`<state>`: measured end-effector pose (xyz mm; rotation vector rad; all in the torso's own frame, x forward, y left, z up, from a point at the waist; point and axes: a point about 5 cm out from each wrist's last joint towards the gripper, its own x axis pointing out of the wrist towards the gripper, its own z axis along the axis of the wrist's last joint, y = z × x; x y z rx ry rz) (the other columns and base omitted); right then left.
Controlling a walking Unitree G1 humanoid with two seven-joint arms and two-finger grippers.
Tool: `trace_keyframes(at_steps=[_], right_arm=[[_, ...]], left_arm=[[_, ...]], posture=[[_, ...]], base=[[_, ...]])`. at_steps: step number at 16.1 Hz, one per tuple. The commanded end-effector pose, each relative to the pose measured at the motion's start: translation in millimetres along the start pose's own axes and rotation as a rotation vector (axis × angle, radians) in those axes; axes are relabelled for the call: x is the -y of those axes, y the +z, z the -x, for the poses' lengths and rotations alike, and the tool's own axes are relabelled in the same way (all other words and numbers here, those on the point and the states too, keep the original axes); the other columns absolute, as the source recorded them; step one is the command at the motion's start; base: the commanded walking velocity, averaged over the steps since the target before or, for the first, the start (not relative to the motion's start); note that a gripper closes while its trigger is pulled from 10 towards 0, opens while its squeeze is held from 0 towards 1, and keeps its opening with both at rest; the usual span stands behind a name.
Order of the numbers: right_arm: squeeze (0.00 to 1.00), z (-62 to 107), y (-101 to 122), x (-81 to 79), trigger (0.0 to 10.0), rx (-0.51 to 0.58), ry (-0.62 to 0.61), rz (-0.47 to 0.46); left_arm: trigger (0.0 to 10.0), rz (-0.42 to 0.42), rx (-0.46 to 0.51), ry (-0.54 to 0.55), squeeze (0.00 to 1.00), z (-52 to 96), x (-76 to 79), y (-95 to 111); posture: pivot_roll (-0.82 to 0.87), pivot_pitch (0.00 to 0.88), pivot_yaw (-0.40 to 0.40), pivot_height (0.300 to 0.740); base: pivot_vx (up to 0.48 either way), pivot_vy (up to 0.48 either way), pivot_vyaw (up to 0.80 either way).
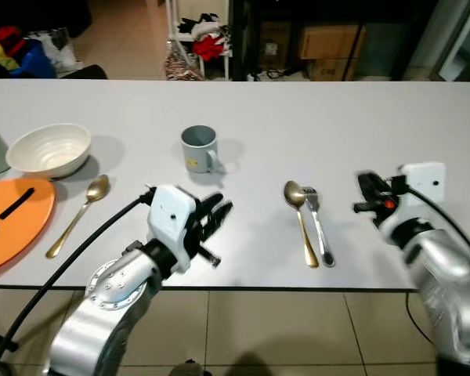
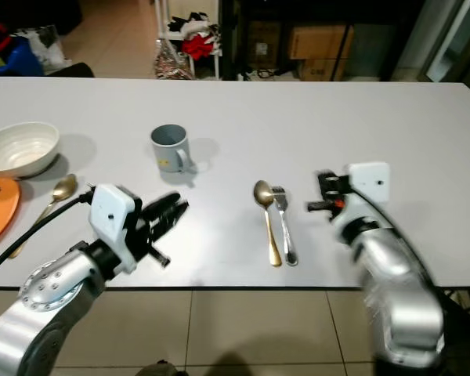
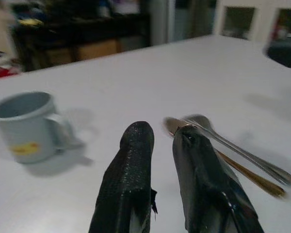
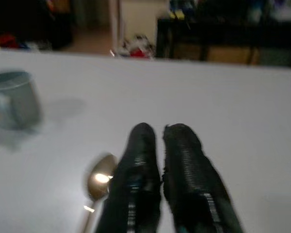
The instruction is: Setting the table
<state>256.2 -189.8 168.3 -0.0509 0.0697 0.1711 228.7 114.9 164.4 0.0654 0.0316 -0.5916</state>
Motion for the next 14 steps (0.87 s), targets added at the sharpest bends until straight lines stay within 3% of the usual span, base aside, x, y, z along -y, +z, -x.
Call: trace_keyframes(at_steps=[1, 4, 5, 6, 8, 11, 14], right_arm=[[1.00, 5.8, 6.4, -9.2, 10.0, 0.034, 0.014, 0.043], [1.00, 17.4, 12.1, -27.0, 10.0, 0.118, -0.015, 0.091], [1.00, 21.3, 17.7, -26.5, 10.0, 0.161, -0.073, 0.230], [1.00, 23.4, 20.3, -24.1, 10.0, 0.171, -0.107, 0.239], [1.00, 24.9, 24.7, -23.6, 10.0, 0.186, -0.132, 0.221], [1.00, 19.7, 17.3, -43.8, 10.0, 0.157, 0.025, 0.093], [1.00, 22.0, 7.6, -46.5, 10.0, 0.139, 0.010, -0.015]], left_arm=[[10.0, -0.046, 0.030, 0.087, 0.00, 1.8, -8.6, 7.1], [10.0, -0.067, 0.044, 0.225, 0.00, 11.5, -15.6, 9.5], [10.0, -0.085, 0.055, 0.271, 0.00, 17.5, -16.9, 11.5], [10.0, -0.093, 0.059, 0.283, 0.00, 20.0, -16.6, 12.5], [10.0, -0.071, 0.065, 0.328, 0.00, 22.1, -18.1, 11.3], [10.0, -0.046, 0.081, 0.312, 0.00, 8.5, -16.5, 13.0], [10.0, -0.071, 0.053, 0.310, 0.00, 3.6, -22.5, 11.6]], posture=[[0.16, 0.000, 0.020, 0.740], [0.17, 0.000, 0.007, 0.740], [0.18, 0.000, -0.004, 0.740], [0.18, 0.000, -0.007, 0.740], [0.17, 0.000, 0.006, 0.740], [0.16, 0.000, -0.002, 0.740], [0.14, 0.000, 0.013, 0.740]], base=[[0.000, 0.000, 0.00], [0.000, 0.000, 0.80], [0.000, 0.000, 0.80], [0.000, 0.000, 0.80], [0.000, 0.000, 0.80], [0.000, 0.000, 0.80], [0.000, 0.000, 0.80]])
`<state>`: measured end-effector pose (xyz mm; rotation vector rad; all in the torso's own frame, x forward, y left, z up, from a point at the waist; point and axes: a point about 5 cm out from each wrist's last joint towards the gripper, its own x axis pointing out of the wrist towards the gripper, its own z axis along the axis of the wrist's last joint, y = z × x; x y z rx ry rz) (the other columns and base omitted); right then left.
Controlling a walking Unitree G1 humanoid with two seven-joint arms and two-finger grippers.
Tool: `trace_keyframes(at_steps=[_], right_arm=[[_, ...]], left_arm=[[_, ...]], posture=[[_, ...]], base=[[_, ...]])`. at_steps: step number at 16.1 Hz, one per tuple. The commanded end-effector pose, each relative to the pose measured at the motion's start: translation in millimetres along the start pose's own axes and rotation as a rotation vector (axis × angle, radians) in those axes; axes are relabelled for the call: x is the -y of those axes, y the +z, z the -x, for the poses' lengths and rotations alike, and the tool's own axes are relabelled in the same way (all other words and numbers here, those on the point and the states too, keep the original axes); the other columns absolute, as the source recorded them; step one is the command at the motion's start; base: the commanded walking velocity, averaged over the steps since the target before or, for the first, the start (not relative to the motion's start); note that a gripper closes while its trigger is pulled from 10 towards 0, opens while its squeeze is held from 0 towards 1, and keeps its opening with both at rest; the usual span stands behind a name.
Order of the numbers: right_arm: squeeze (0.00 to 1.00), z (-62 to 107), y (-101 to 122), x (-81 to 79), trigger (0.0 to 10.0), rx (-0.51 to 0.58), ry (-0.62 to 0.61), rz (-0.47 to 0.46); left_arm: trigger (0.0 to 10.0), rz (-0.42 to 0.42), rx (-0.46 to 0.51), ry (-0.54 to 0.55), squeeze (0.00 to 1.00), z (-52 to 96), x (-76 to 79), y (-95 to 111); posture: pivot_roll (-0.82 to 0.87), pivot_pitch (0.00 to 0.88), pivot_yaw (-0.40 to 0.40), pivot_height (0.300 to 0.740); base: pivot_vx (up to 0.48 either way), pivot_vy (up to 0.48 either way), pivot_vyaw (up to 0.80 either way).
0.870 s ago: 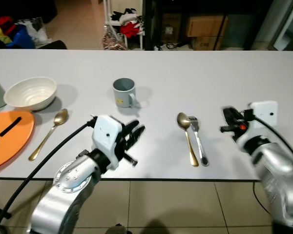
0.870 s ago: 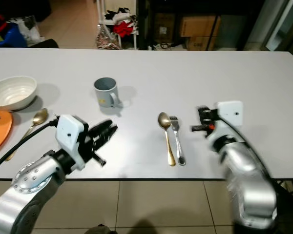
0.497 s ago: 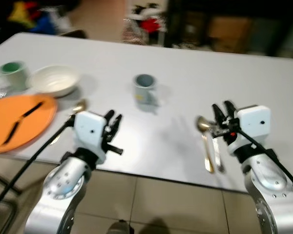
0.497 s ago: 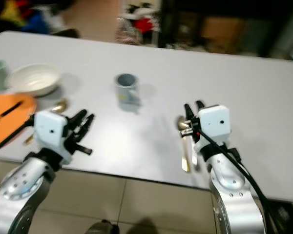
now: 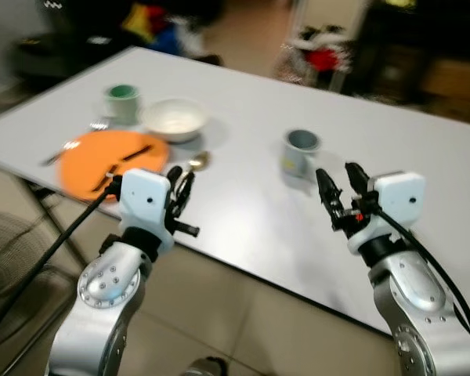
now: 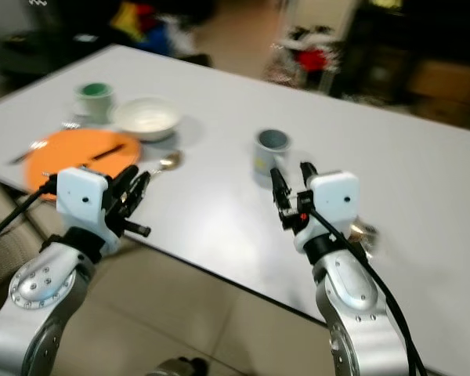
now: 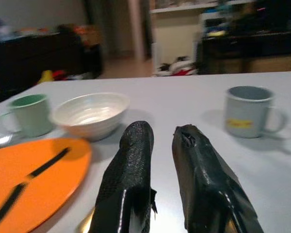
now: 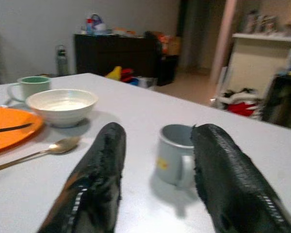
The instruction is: Setting the table
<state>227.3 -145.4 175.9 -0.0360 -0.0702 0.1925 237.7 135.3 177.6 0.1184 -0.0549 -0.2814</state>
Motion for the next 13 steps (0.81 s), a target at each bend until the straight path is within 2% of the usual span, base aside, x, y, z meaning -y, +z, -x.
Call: trace_keyframes(at_steps=[1, 4, 6, 7, 8, 10, 12, 13], right_arm=[[1.00, 2.1, -0.5, -0.5, 10.0, -0.002, -0.001, -0.026], [1.00, 2.1, -2.1, -0.2, 10.0, -0.016, 0.012, 0.001], [1.00, 1.9, -3.4, -4.9, 10.0, -0.025, 0.047, -0.018], [1.00, 3.6, -0.4, -8.8, 10.0, -0.019, 0.081, -0.016], [1.00, 4.1, -1.1, -8.7, 10.0, -0.020, 0.079, -0.015], [1.00, 5.2, -2.4, -9.4, 10.0, -0.023, 0.086, -0.043], [1.00, 3.9, -10.8, -11.6, 10.0, -0.060, 0.083, -0.072], [1.00, 4.8, -9.8, -13.0, 10.0, -0.060, 0.095, -0.074]], left_arm=[[10.0, -0.001, -0.004, -0.012, 0.00, -1.6, 0.8, 0.0], [10.0, 0.003, -0.004, -0.050, 0.00, -6.0, 6.1, -1.3], [10.0, 0.020, -0.025, -0.043, 0.00, -6.9, 5.5, -6.5], [10.0, 0.050, -0.020, -0.082, 0.00, -9.8, 11.4, -5.2], [10.0, 0.037, -0.019, -0.088, 0.00, -9.9, 12.3, -5.4], [10.0, 0.065, 0.000, -0.076, 0.00, -8.7, 11.5, -2.2], [10.0, 0.029, -0.035, -0.080, 0.00, -6.8, 10.2, -9.7], [10.0, 0.044, -0.034, -0.084, 0.00, -5.9, 11.3, -8.4]], posture=[[0.14, 0.000, 0.016, 0.740], [0.12, 0.000, 0.034, 0.740], [0.10, 0.000, 0.065, 0.740], [0.09, 0.000, 0.062, 0.740], [0.09, 0.000, 0.060, 0.740], [0.09, 0.000, 0.047, 0.740], [0.09, 0.000, 0.057, 0.740], [0.09, 0.000, 0.055, 0.740]], base=[[0.000, 0.000, 0.80], [0.000, 0.000, 0.80], [0.000, 0.000, 0.80], [0.000, 0.000, 0.80], [0.000, 0.000, 0.80], [0.000, 0.000, 0.80], [0.000, 0.000, 0.80], [0.000, 0.000, 0.80]])
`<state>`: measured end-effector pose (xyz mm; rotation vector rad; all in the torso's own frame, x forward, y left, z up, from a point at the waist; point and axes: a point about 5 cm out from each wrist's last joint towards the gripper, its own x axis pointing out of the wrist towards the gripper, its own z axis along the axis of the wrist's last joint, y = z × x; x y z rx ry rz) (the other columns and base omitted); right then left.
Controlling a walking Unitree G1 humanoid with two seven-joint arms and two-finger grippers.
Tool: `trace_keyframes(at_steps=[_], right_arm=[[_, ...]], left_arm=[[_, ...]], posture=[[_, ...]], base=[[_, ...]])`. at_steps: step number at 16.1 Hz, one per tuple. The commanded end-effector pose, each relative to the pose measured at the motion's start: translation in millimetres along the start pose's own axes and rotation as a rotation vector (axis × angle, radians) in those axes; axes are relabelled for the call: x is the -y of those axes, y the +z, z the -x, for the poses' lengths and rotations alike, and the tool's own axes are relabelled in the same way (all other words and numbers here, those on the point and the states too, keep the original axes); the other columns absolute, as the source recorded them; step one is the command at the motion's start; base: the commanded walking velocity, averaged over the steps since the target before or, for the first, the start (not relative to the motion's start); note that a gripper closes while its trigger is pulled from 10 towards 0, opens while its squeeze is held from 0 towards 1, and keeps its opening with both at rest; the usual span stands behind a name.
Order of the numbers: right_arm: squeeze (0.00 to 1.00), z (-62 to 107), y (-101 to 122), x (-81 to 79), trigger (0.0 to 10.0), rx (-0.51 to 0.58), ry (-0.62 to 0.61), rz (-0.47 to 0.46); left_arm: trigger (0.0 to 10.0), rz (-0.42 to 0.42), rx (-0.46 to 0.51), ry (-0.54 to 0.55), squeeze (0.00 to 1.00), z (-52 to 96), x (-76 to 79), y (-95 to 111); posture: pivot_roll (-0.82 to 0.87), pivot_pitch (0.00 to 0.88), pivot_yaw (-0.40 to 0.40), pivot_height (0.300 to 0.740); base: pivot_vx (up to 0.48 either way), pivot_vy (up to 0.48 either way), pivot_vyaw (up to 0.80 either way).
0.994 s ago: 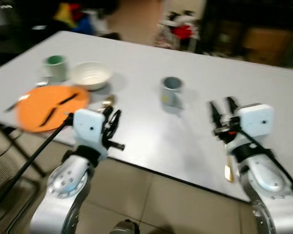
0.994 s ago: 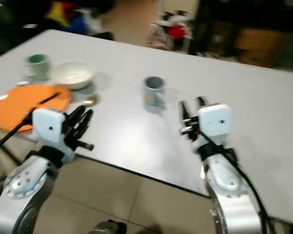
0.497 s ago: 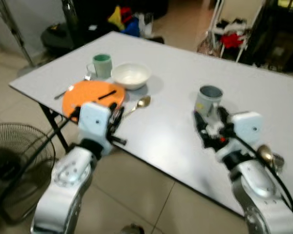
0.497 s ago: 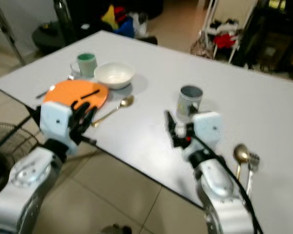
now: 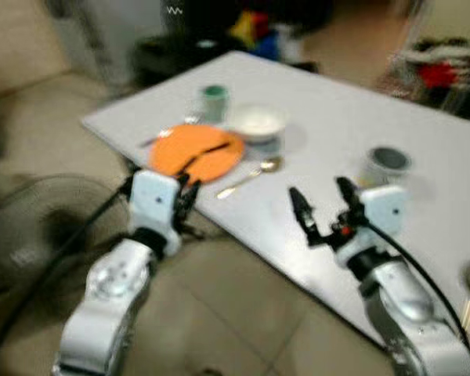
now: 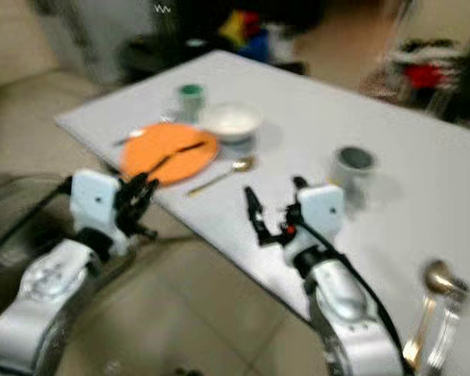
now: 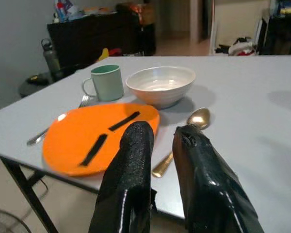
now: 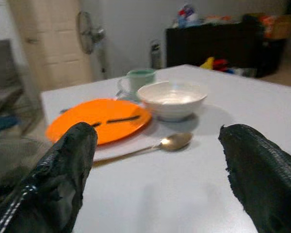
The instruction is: Setting the table
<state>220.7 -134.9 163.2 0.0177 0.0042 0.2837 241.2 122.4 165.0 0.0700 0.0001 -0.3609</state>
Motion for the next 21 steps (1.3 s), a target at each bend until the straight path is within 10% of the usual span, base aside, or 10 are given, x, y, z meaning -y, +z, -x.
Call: trace_keyframes(at_steps=[1, 21], right_arm=[[1.00, -0.4, 1.5, -1.5, 10.0, 0.004, 0.001, -0.023], [1.00, -17.1, -6.9, 2.8, 10.0, -0.009, -0.048, -0.163]], left_arm=[[10.0, -0.006, 0.013, -0.009, 0.00, 1.7, -1.8, 3.3], [10.0, -0.039, 0.017, 0.035, 0.00, -1.3, -23.4, 9.8]], posture=[[0.09, 0.000, 0.049, 0.740], [0.14, 0.000, 0.039, 0.740]], base=[[0.000, 0.000, 0.80], [0.000, 0.284, 0.24]])
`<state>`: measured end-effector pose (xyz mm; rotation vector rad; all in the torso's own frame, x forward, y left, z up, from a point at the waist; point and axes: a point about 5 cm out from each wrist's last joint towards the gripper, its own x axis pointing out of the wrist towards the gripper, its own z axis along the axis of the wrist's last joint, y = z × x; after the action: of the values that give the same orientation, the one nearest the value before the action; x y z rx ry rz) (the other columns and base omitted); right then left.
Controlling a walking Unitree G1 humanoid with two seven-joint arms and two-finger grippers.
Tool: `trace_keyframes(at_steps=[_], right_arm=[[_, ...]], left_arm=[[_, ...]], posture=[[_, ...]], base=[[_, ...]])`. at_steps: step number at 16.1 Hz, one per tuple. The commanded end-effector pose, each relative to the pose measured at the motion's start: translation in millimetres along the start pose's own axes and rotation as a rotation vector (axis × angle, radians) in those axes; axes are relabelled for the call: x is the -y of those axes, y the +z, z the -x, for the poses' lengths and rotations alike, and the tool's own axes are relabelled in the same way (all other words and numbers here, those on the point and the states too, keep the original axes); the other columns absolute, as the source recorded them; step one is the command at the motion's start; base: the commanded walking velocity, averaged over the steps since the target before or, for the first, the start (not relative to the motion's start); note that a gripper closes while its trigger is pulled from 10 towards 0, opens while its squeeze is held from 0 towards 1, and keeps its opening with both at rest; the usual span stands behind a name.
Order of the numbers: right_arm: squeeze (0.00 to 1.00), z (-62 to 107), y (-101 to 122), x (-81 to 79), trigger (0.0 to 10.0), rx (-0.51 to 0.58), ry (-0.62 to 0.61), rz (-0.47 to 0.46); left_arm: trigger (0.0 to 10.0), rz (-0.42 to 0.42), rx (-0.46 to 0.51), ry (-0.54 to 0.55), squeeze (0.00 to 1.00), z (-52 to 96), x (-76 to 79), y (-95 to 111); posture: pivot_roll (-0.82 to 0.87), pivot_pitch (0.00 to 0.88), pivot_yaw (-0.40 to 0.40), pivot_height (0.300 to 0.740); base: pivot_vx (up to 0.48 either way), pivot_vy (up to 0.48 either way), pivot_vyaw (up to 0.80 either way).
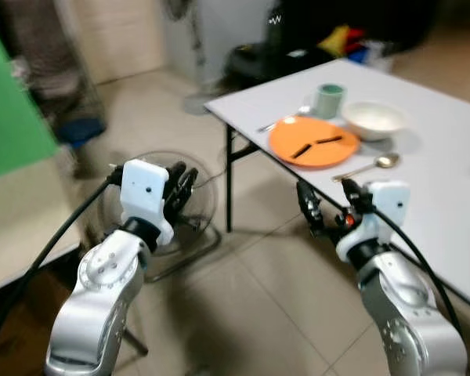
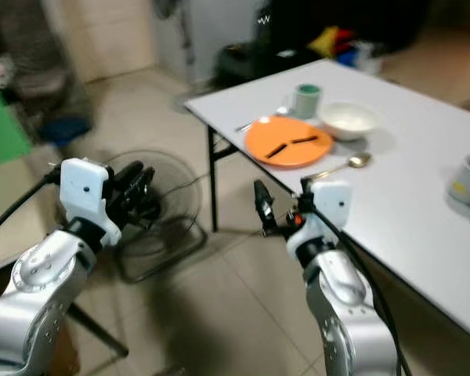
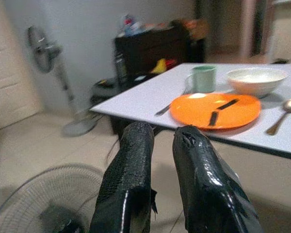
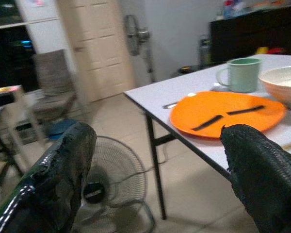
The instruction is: Setting the table
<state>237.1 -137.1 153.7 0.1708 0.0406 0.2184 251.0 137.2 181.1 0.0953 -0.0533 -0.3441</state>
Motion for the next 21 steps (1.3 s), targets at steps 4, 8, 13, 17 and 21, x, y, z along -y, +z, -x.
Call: trace_keyframes(at_steps=[4, 8, 13, 17, 21], right_arm=[[1.00, -3.7, 0.5, -7.9, 10.0, -0.009, 0.035, -0.017], [1.00, -7.9, 1.2, -9.3, 10.0, -0.024, 0.063, -0.022], [1.00, -9.3, 2.4, -2.1, 10.0, -0.033, 0.054, 0.010], [1.00, -4.7, 7.3, 23.1, 10.0, -0.050, 0.053, 0.092], [1.00, -4.0, 3.0, 22.5, 10.0, -0.065, 0.048, 0.073]], left_arm=[[10.0, -0.011, -0.042, 0.026, 0.00, 4.3, -8.3, -6.3], [10.0, -0.006, -0.047, 0.054, 0.00, 9.6, -9.9, -7.2], [10.0, 0.013, -0.069, 0.066, 0.00, 13.1, -9.8, -13.7], [10.0, 0.007, -0.094, 0.080, 0.00, 15.7, -12.0, -20.6], [10.0, 0.001, -0.099, 0.105, 0.00, 20.8, -17.1, -19.7]], posture=[[0.14, 0.000, 0.035, 0.740], [0.17, 0.000, 0.002, 0.740], [0.16, 0.000, 0.012, 0.740], [0.16, 0.000, 0.013, 0.740], [0.18, 0.000, -0.008, 0.740]], base=[[0.000, 0.303, 0.00], [0.000, 0.303, 0.00], [0.000, 0.305, 0.00], [0.000, 0.305, 0.00], [0.000, 0.309, 0.00]])
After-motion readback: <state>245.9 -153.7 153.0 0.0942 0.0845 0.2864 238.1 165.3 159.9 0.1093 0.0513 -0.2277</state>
